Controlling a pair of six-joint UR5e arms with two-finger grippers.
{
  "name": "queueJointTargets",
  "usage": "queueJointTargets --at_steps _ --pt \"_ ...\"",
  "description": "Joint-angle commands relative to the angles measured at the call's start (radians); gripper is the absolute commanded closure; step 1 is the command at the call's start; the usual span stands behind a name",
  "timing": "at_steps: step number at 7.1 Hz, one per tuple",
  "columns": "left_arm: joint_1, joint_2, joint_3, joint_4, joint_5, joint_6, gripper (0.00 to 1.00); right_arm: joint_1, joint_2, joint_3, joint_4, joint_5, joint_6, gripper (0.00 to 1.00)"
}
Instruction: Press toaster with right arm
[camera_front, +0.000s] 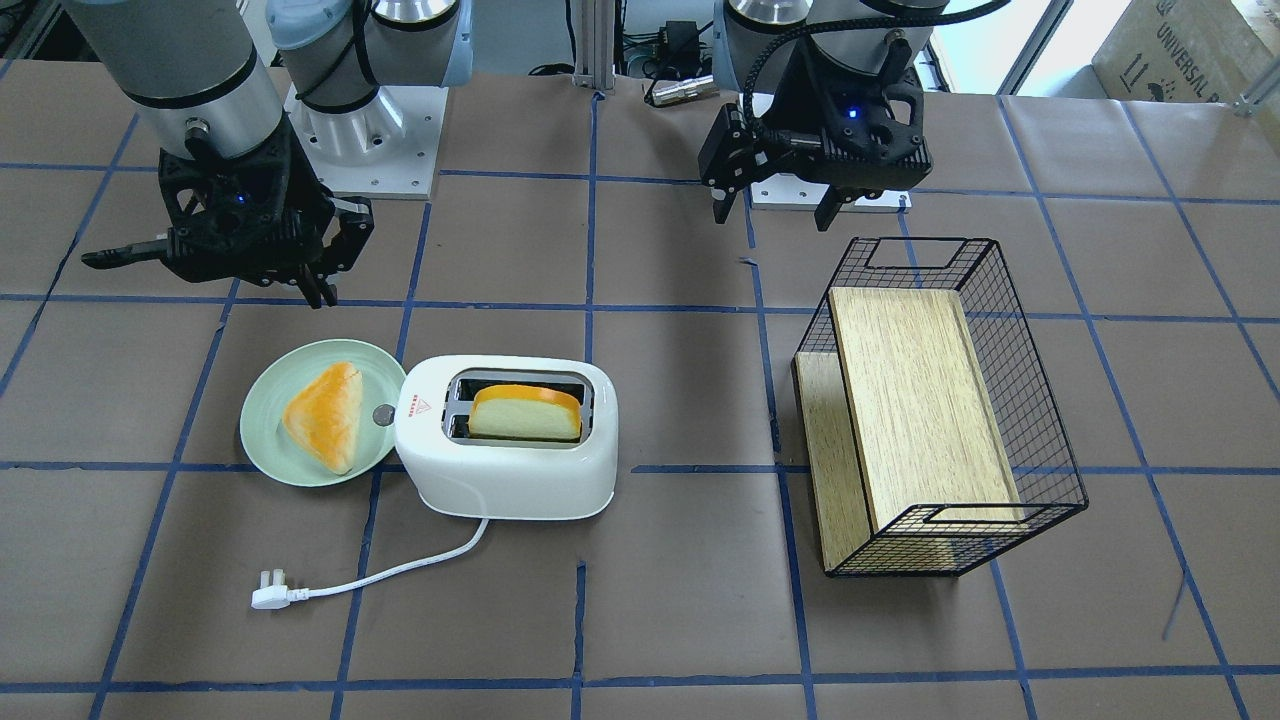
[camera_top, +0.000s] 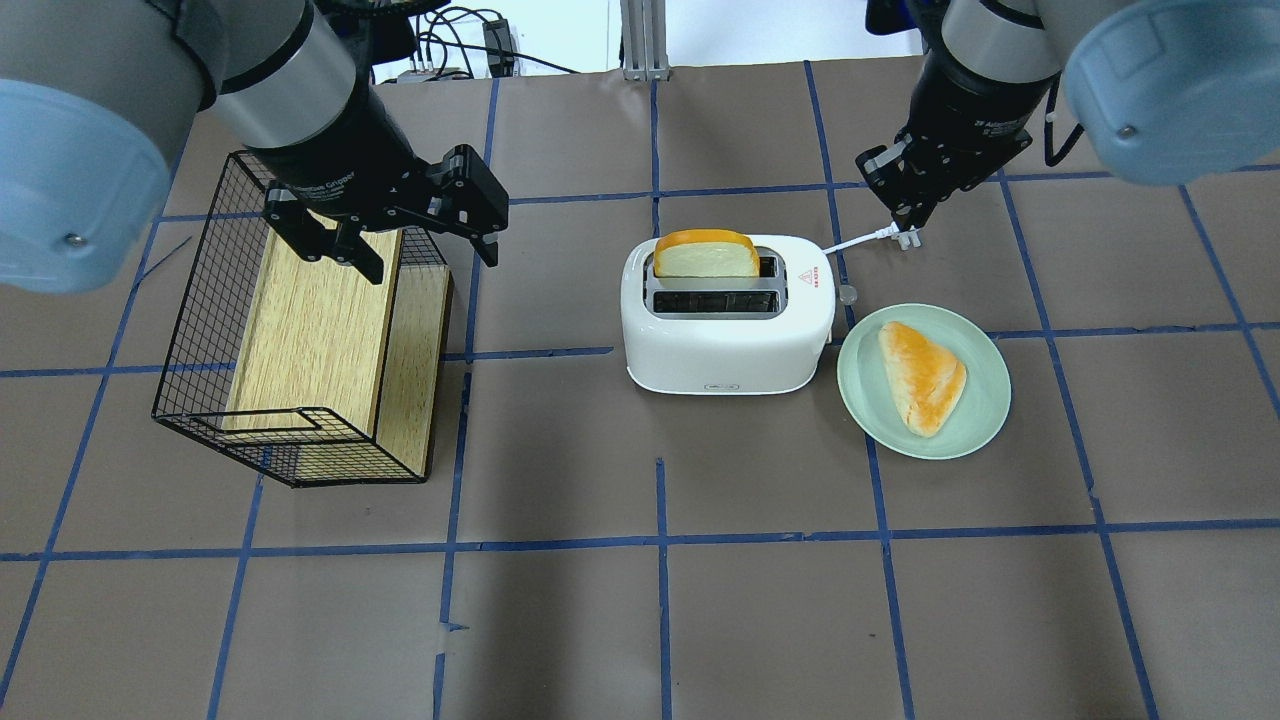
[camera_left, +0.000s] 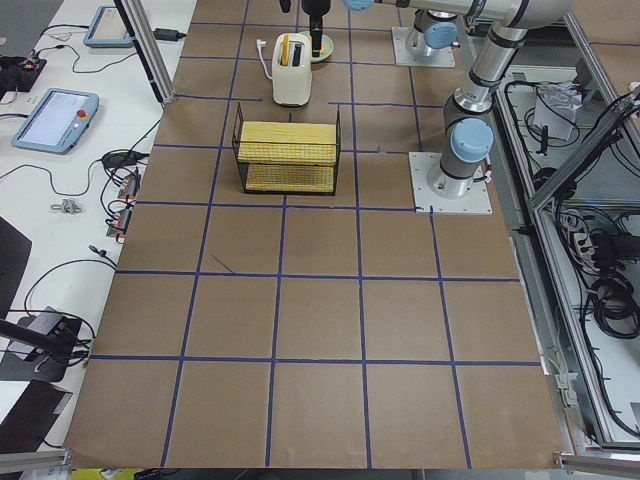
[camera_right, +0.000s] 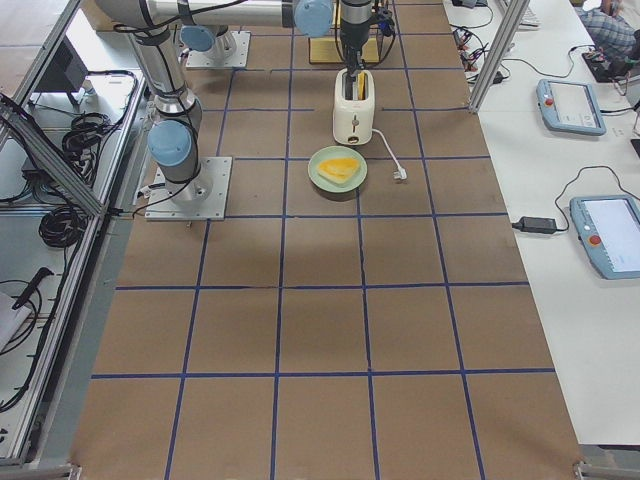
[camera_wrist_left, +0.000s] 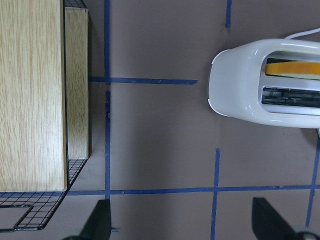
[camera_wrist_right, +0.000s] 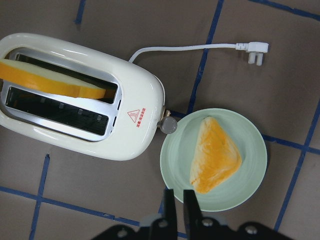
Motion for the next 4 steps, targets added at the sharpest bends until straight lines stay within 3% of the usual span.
queueJointTargets --at_steps 1,2,3,4 --pt "0.000 0.000 0.000 0.000 0.000 0.000 0.00 -0.007 -0.008 -0.005 0.025 -0.006 0.155 0.49" --pt "0.000 0.000 0.000 0.000 0.000 0.000 0.00 -0.005 -0.008 -0.002 0.025 -0.007 0.160 0.29" --pt "0.000 0.000 0.000 0.000 0.000 0.000 0.00 -0.004 -0.011 -0.005 0.023 -0.006 0.162 0.00" --pt "0.000 0.000 0.000 0.000 0.000 0.000 0.00 -0.004 -0.013 -0.002 0.025 -0.007 0.192 0.00"
